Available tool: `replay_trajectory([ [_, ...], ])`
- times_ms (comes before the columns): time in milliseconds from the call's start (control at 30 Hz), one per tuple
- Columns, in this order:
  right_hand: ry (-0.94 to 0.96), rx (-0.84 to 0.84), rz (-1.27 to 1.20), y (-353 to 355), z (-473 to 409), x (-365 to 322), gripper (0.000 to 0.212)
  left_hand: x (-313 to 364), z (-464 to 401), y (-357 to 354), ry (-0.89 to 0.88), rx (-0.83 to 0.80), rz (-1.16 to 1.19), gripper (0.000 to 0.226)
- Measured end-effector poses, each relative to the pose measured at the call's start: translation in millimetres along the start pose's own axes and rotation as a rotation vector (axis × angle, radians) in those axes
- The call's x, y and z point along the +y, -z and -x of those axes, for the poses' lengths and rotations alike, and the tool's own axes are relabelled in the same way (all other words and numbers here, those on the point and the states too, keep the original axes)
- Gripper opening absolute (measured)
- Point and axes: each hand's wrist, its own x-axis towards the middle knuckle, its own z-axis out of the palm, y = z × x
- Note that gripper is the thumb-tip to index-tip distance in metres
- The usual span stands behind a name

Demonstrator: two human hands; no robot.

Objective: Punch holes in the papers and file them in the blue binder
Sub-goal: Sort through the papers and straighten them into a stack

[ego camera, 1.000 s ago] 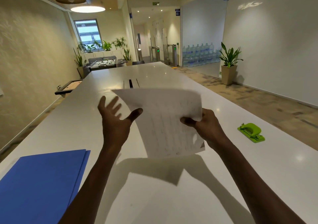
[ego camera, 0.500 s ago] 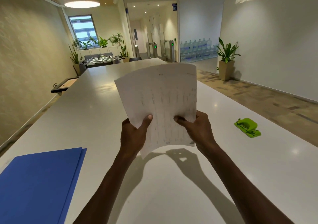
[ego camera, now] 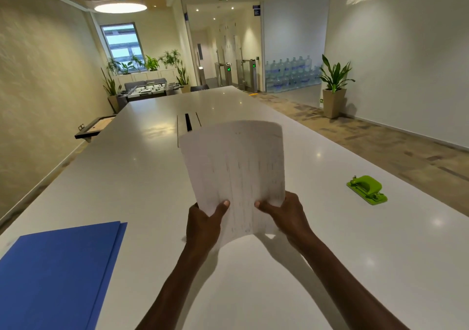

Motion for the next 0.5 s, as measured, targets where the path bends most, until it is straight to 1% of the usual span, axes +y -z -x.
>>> replay_trajectory([
  [133, -0.065, -0.023, -0.015, -4, 7, 18, 0.029, -12, 8, -5, 0.036, -0.011, -0.048, 0.047],
  [333, -0.053, -0.053, -0.059, 8, -4, 3, 0.037, 3, -8, 2, -0.025, -0.040, -0.164, 0.047],
  [367, -0.049, -0.044, -0.076, 10, -6, -1, 0.040, 6, -11, 4, -0.038, -0.046, -0.193, 0.048],
  [433, -0.020, 0.025, -0.072, 16, -13, -10, 0.058, 11, -16, 10, -0.054, -0.058, -0.249, 0.047],
  [500, 0.048, 0.118, 0.022, 23, -21, -22, 0.082, 15, -21, 18, -0.065, -0.088, -0.295, 0.046],
])
